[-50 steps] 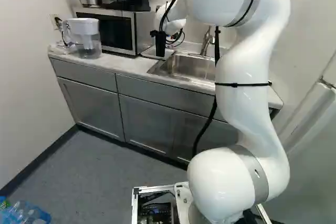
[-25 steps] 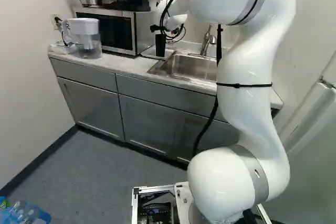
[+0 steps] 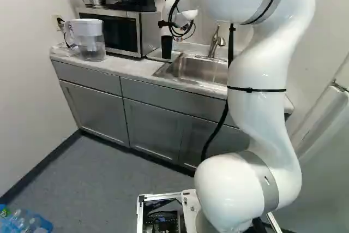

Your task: Rinse the cup and place it in the tray

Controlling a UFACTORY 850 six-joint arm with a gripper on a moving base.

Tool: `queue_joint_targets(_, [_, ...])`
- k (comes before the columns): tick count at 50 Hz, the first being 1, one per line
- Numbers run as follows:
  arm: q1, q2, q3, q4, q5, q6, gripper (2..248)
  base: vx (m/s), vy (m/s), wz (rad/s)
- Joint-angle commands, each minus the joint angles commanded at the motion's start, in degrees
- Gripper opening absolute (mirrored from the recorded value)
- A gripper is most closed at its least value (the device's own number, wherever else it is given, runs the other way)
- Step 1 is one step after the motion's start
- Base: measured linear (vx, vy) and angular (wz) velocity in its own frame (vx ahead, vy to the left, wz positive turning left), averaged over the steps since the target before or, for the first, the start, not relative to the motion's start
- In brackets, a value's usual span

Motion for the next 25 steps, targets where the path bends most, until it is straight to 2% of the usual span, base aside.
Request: queue_joint_targets(25, [-3.39, 2.49, -0.03, -0.52, -0.75, 0.00, 247, 0.000, 0.000, 0.000])
